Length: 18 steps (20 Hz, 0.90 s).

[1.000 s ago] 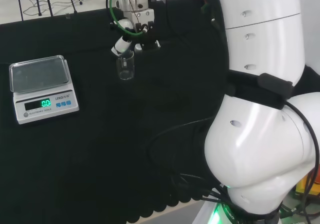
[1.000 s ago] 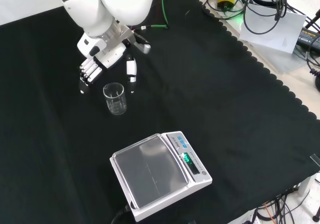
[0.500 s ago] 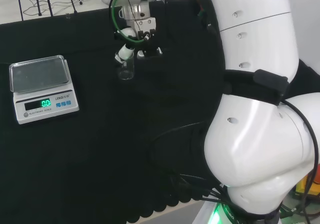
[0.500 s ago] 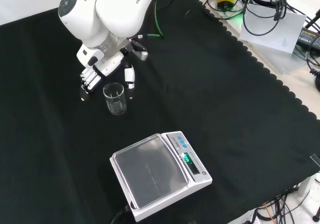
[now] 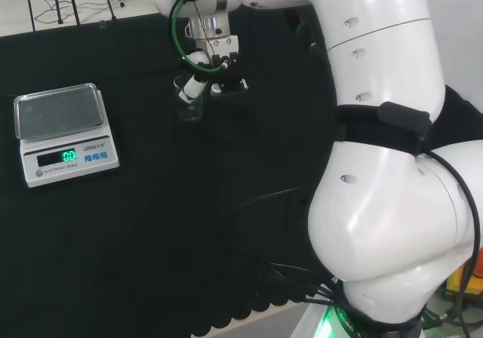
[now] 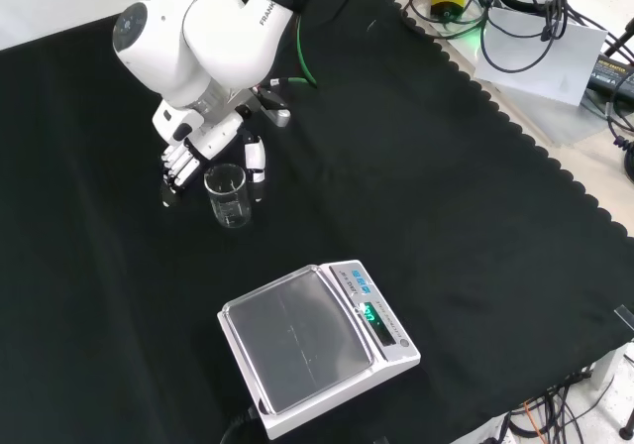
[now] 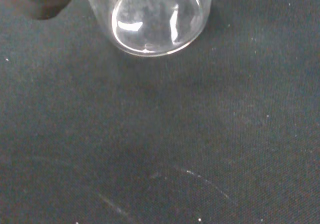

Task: Pick up the beaker.

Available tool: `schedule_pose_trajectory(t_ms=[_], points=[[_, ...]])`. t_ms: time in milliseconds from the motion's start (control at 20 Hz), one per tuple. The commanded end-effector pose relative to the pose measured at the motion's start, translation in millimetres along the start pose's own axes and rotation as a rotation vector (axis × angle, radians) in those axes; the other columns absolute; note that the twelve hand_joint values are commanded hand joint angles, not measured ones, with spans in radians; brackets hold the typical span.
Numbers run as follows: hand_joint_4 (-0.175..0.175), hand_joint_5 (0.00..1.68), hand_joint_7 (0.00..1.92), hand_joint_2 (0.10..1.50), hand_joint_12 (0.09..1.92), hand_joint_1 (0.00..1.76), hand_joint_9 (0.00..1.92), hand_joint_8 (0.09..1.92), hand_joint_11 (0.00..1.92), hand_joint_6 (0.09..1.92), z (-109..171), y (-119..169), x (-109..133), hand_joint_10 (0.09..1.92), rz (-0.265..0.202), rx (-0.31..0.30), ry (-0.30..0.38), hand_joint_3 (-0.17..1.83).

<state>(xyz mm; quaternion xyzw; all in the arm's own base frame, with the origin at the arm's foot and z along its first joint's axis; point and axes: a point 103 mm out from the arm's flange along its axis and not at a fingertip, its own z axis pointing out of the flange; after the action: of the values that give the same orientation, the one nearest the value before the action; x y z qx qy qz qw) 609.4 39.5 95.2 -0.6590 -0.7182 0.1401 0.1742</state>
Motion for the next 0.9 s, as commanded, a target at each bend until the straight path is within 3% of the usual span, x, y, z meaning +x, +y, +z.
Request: schedule_pose_trajectory(t_ms=[50, 200, 350, 500, 650, 700, 800, 900], points=[[0.053, 0.0, 0.0, 0.75, 1.1, 0.7, 0.0, 0.45, 0.0, 0.09, 8.0, 3.6, 0.1, 0.85, 0.003, 0.018, -0.005, 0.18], [0.057, 0.03, 0.01, 0.76, 1.17, 0.74, 0.04, 0.5, 0.0, 0.09, 9.0, 5.4, 3.2, 0.87, -0.005, -0.004, -0.002, 0.2], [0.053, 0.14, 0.11, 0.74, 1.43, 0.82, 0.22, 0.68, 0.02, 0.09, 9.6, 6.8, 3.2, 0.88, -0.024, -0.021, 0.054, 0.32], [0.03, 0.33, 0.34, 0.73, 1.45, 0.91, 0.51, 0.86, 0.3, 0.09, 9.1, 8.0, 2.5, 0.87, -0.033, -0.062, 0.089, 0.52], [-0.004, 0.32, 0.58, 0.75, 1.29, 0.98, 0.79, 1.03, 0.67, 0.92, 9.5, 8.7, 2.2, 0.9, -0.037, -0.11, 0.121, 0.64], [-0.02, 0.33, 0.65, 0.76, 1.25, 1.0, 0.85, 1.1, 0.76, 1.12, 9.8, 9.1, 2.1, 0.93, -0.038, -0.122, 0.128, 0.67], [-0.049, 0.38, 0.73, 0.77, 1.19, 1.04, 0.94, 1.21, 0.89, 1.32, 10.3, 10.1, 2.2, 1.02, -0.037, -0.143, 0.139, 0.7], [-0.077, 0.45, 0.8, 0.78, 1.17, 1.07, 0.98, 1.28, 0.95, 1.39, 10.7, 11.7, 2.3, 1.09, -0.036, -0.152, 0.146, 0.71]])
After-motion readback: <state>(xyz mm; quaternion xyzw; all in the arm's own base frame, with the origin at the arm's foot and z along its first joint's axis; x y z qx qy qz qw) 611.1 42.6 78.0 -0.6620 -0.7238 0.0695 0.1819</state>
